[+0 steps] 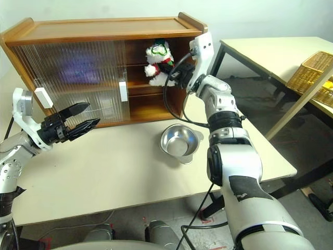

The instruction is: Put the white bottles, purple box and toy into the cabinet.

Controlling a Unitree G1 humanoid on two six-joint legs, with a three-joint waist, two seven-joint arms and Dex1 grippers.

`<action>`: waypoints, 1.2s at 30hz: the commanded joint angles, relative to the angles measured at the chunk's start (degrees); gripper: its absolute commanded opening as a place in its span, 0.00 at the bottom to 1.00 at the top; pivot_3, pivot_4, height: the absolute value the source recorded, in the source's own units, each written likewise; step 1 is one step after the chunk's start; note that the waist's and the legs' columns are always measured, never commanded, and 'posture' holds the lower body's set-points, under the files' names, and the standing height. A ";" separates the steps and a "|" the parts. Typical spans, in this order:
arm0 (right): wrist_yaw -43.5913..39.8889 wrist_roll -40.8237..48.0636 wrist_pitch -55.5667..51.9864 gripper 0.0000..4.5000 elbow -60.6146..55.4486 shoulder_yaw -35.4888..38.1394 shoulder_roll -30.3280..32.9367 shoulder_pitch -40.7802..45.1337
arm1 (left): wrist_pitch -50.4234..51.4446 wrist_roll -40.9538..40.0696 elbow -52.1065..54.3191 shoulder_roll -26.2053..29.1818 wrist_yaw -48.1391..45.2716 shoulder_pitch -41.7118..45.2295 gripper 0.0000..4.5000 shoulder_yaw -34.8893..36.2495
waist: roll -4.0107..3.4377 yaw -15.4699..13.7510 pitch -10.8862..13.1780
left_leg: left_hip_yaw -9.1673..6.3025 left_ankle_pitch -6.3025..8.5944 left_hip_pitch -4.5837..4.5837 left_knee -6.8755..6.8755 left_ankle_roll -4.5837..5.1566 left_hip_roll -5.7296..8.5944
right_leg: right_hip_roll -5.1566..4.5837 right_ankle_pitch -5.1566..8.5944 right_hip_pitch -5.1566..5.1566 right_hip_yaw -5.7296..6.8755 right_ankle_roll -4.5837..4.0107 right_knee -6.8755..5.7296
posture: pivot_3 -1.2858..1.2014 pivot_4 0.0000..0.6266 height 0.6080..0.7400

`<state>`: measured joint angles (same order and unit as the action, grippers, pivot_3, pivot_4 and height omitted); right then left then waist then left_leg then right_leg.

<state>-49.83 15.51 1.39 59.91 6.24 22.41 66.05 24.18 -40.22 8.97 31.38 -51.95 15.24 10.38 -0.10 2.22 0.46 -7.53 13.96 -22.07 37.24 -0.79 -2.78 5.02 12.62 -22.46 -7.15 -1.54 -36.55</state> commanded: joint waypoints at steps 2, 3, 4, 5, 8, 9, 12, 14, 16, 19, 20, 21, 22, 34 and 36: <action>1.85 -1.67 3.69 0.08 5.84 1.21 -0.98 3.33 | 0.01 0.19 1.31 0.16 0.59 -0.69 1.00 0.44 | 0.00 -0.11 0.00 | 0.00 0.00 0.00 -0.05 0.00 -0.05 | 0.00 0.00 -0.01 0.00 -0.03 0.00 | 0.51 0.00 1.00; 1.92 -1.89 4.08 0.08 6.62 1.20 -1.12 3.69 | 0.01 0.13 1.35 0.18 0.65 -0.75 1.00 0.46 | 0.00 -0.14 0.00 | 0.01 0.00 0.00 -0.08 0.00 -0.06 | -0.01 0.00 -0.02 0.00 -0.04 0.00 | 0.51 0.00 1.00; 1.84 -2.36 4.50 0.08 7.36 0.95 -1.27 3.96 | 0.02 0.09 1.47 0.16 0.76 -0.82 1.00 0.45 | 0.00 -0.17 0.00 | 0.01 0.00 0.00 -0.11 0.00 -0.07 | 0.00 0.01 -0.04 0.01 -0.05 0.00 | 0.51 0.00 1.00; 2.30 -2.63 4.76 0.08 8.26 0.97 -1.67 4.40 | 0.03 0.04 1.57 0.15 0.85 -0.92 1.00 0.49 | 0.00 -0.22 0.00 | 0.01 0.00 0.00 -0.13 0.00 -0.09 | -0.01 0.00 -0.04 0.01 -0.05 0.00 | 0.51 0.00 1.00; 4.72 -3.61 5.34 0.08 10.68 1.30 -2.76 5.52 | 0.13 -0.17 2.16 0.10 1.34 -1.41 1.00 0.63 | 0.00 -0.32 0.00 | 0.09 0.00 0.00 -0.20 0.00 -0.26 | 0.00 -0.02 -0.07 0.03 -0.02 0.00 | 0.51 0.00 1.00; 5.43 -3.98 5.49 0.08 11.21 1.32 -2.94 5.69 | 0.16 -0.23 2.37 0.10 1.51 -1.60 1.00 0.69 | 0.00 -0.36 0.00 | 0.10 0.00 0.00 -0.22 0.00 -0.28 | 0.00 -0.04 -0.09 0.04 -0.02 0.00 | 0.51 0.00 1.00; 7.19 -4.66 6.19 0.08 12.33 1.53 -3.49 6.10 | 0.31 -0.45 3.21 0.14 2.14 -2.40 1.00 1.11 | 0.00 -0.43 0.00 | 0.12 0.00 0.03 -0.32 0.00 -0.33 | 0.01 -0.07 -0.11 0.06 0.02 0.00 | 0.52 0.00 1.00; 9.12 -5.26 6.76 0.08 13.02 1.83 -3.88 6.40 | 0.49 -0.73 4.40 0.27 2.77 -3.64 1.00 1.70 | 0.00 -0.50 0.00 | 0.12 0.00 0.07 -0.38 0.00 -0.35 | 0.01 -0.08 -0.11 0.08 0.02 0.00 | 0.53 0.00 1.00; 11.97 -6.49 7.90 0.08 13.83 1.85 -4.40 6.86 | 0.81 -1.24 6.46 0.48 3.94 -5.69 1.00 2.93 | 0.00 -0.66 0.00 | 0.11 0.00 0.08 -0.43 0.00 -0.40 | 0.02 -0.07 -0.11 0.11 0.01 -0.01 | 0.54 0.00 1.00; 14.32 -7.45 8.85 0.08 14.58 2.21 -4.99 7.45 | 1.23 -1.71 8.75 0.61 5.14 -7.81 1.00 4.19 | 0.00 -0.98 0.00 | 0.11 0.01 0.10 -0.49 -0.01 -0.43 | 0.04 -0.06 -0.12 0.14 0.00 -0.01 | 0.55 0.00 1.00; 14.75 -7.67 8.94 0.08 14.74 2.38 -5.11 7.60 | 1.36 -1.80 9.23 0.61 5.42 -8.21 1.00 4.40 | 0.00 -1.16 0.00 | 0.10 0.01 0.11 -0.49 -0.01 -0.44 | 0.04 -0.06 -0.12 0.15 -0.01 -0.02 | 0.55 0.00 1.00; 15.33 -7.95 9.08 0.08 14.92 2.47 -5.24 7.75 | 1.45 -1.90 9.69 0.59 5.69 -8.61 1.00 4.63 | 0.00 -1.36 0.00 | 0.10 0.01 0.12 -0.50 -0.01 -0.45 | 0.04 -0.05 -0.12 0.16 -0.02 -0.03 | 0.56 0.00 1.00; 15.70 -8.21 9.20 0.08 15.04 2.55 -5.33 7.83 | 1.53 -1.98 9.99 0.59 5.89 -8.87 1.00 4.78 | 0.00 -1.62 0.00 | 0.10 0.01 0.12 -0.50 -0.01 -0.45 | 0.05 -0.03 -0.12 0.16 -0.05 -0.05 | 0.56 0.00 1.00; 21.35 -11.17 9.66 0.08 16.37 2.91 -7.75 8.61 | 1.77 -3.14 12.88 1.09 7.96 -11.57 1.00 6.31 | 0.01 -3.71 0.00 | 0.11 0.01 0.19 -0.47 -0.02 -0.46 | 0.05 0.17 -0.16 0.14 -0.42 -0.27 | 0.58 0.00 1.00; 22.95 -12.34 10.12 0.08 16.58 2.39 -7.90 8.65 | 1.85 -3.37 13.67 1.14 8.38 -12.34 1.00 6.63 | 0.02 -4.10 0.00 | 0.11 0.02 0.20 -0.47 -0.04 -0.46 | 0.05 0.20 -0.20 0.14 -0.40 -0.38 | 0.58 0.00 1.00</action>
<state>-28.09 4.30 10.87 75.50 8.59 14.68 73.59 25.61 -43.12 20.93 32.04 -43.94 3.47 16.45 -0.08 -1.87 0.47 -7.42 13.99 -21.87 36.77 -0.84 -3.23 5.07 12.84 -22.68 -7.01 -1.93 -37.01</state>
